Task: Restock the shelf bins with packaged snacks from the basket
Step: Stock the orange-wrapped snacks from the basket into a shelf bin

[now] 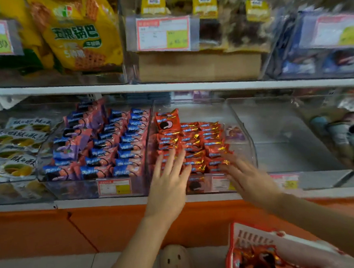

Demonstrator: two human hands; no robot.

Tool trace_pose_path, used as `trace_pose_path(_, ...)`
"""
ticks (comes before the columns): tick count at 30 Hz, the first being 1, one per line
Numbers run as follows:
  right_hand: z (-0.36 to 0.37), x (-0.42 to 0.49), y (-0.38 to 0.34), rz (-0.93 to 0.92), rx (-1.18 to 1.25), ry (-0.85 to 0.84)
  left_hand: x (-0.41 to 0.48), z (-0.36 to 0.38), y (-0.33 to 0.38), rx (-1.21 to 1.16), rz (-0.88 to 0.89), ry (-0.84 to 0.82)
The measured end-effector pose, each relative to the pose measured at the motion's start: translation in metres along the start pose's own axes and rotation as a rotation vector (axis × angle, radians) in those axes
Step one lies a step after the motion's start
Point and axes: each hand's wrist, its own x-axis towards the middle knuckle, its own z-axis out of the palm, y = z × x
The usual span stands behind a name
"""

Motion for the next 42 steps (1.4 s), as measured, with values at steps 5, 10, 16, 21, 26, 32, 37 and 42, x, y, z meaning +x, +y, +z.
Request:
trace_pose_path(5, 0.006, -0.053, 0.021, -0.125, -0.017, -0.002, -0.026, 0.015, 0.052, -0.171, -0.104, -0.114)
trace_pose_path(10, 0.019, -0.115, 0.049, -0.088, 0.045, -0.078, -0.057, 0.032, 0.097, -0.242, 0.009, -0.209)
trace_pose_path(16, 0.068, -0.194, 0.076, 0.114, 0.113, -0.238, -0.076, 0.061, 0.132, -0.21, 0.15, -0.412)
trace_pose_path(21, 0.097, -0.235, 0.072, 0.357, 0.231, -0.444, -0.091, 0.089, 0.157, -0.232, 0.303, -0.721)
trace_pose_path(26, 0.123, -0.248, 0.063, 0.53, 0.309, -0.607, -0.112, 0.123, 0.18, -0.165, 0.433, -0.836)
trace_pose_path(32, 0.146, -0.249, 0.046, 0.688, 0.273, -0.731, -0.123, 0.141, 0.191, -0.023, 0.473, -0.994)
trace_pose_path(37, 0.154, -0.248, 0.037, 0.772, 0.275, -0.655, -0.13, 0.149, 0.199, -0.038, 0.378, -0.897)
trace_pose_path(42, 0.153, -0.252, 0.041, 0.822, 0.399, -0.62, -0.127, 0.149, 0.208, -0.012, 0.316, -0.904)
